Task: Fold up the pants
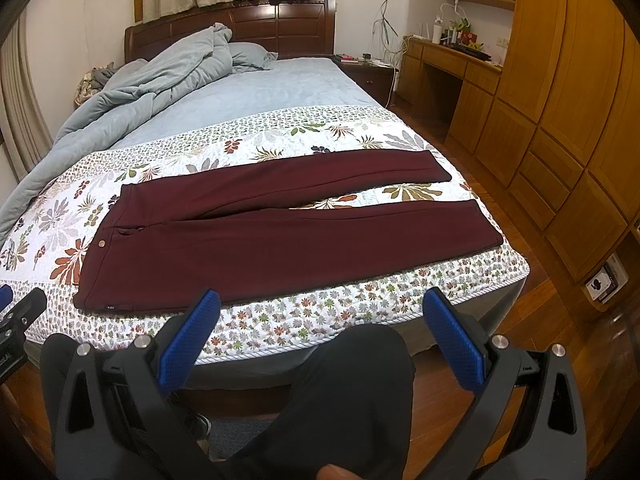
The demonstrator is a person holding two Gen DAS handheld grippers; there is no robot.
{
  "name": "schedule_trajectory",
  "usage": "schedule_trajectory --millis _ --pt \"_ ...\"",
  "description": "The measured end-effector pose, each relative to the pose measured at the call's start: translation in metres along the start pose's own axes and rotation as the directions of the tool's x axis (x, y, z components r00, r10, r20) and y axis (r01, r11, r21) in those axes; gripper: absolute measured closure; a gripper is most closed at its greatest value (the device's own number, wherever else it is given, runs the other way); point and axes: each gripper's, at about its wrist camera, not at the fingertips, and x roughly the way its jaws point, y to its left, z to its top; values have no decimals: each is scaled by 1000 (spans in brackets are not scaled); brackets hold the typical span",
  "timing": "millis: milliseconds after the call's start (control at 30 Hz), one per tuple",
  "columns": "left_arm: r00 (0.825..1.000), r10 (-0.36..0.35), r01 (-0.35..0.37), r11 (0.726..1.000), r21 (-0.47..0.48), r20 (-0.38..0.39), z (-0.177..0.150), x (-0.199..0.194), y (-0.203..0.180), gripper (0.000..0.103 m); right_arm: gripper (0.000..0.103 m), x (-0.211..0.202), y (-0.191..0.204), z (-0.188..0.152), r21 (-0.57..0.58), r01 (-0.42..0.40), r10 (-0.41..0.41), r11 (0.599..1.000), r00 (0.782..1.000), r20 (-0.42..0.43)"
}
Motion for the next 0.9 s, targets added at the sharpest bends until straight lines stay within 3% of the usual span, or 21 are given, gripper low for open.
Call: schedule_trajectory --millis 900 --pt "1000 -3 3 1000 1 5 3 -4 -1 12 2 2 1 3 -2 3 -3 1000 1000 2"
